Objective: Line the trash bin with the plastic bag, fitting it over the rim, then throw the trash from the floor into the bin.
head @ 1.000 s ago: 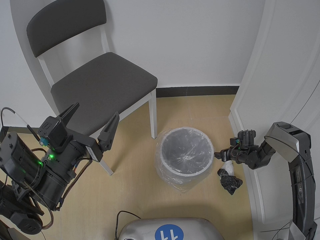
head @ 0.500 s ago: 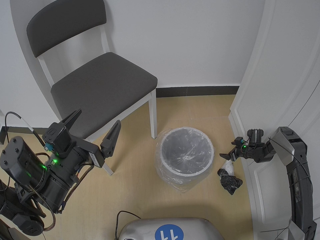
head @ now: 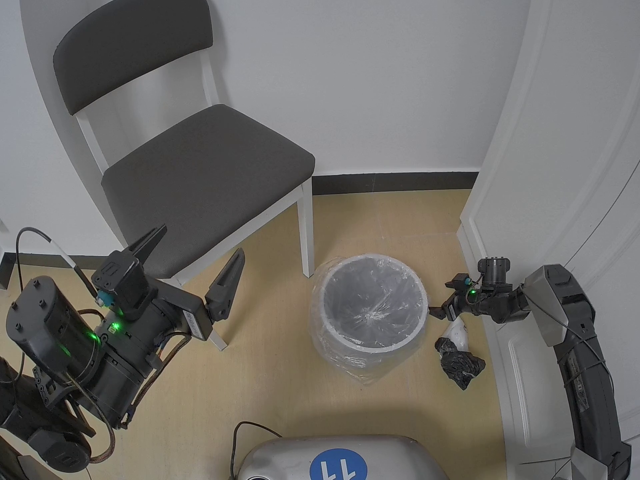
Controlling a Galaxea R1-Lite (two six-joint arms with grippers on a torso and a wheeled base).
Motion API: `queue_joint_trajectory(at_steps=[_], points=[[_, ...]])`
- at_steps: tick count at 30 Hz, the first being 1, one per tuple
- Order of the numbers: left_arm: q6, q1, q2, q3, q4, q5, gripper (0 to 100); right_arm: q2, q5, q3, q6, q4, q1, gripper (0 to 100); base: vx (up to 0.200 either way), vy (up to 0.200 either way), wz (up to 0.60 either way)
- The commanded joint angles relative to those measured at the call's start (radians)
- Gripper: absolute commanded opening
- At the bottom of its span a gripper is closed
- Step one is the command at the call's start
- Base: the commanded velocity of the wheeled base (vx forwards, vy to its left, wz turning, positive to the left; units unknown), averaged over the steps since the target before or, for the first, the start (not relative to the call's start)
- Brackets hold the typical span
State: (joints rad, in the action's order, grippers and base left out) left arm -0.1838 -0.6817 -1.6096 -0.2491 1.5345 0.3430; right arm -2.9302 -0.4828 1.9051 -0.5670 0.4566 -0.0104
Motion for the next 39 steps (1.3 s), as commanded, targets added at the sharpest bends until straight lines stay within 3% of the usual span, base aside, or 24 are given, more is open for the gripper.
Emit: queue_joint_trajectory(at_steps=[1,9,19,24,27,29,34,39], points=[[0.001,0.002,-0.013,0.001,0.001,0.001,100,-0.098,-0.004,0.095,0.001,-0.076,0.032,100,0.000,0.000,0.00],[0.001,0.002,-0.046,0.002,0.001,0.001,100,-0.101,-0.042,0.095,0.016,-0.144,0.040,100,0.000,0.000,0.00],[0.001,0.005,-0.053,0.007,0.001,0.001,100,-0.098,-0.051,0.095,0.105,-0.138,0.037,100,0.000,0.000,0.00],[0.001,0.002,-0.062,0.010,0.001,0.001,100,-0.069,-0.054,0.054,0.148,0.019,0.032,100,0.000,0.000,0.00],[0.001,-0.001,-0.066,0.013,0.001,0.001,100,0.013,-0.046,-0.155,0.311,0.258,0.038,100,0.000,0.000,0.00],[0.001,-0.002,-0.066,0.013,0.001,0.001,100,0.022,-0.030,-0.176,0.355,0.312,0.038,100,0.000,0.000,0.00],[0.000,-0.004,-0.050,0.013,0.001,0.001,100,0.140,0.108,-0.357,0.409,0.349,0.033,100,0.000,0.000,0.00],[0.000,-0.006,-0.052,0.021,0.001,0.001,100,0.215,0.348,-0.457,0.529,0.338,0.061,100,0.000,0.000,0.00]])
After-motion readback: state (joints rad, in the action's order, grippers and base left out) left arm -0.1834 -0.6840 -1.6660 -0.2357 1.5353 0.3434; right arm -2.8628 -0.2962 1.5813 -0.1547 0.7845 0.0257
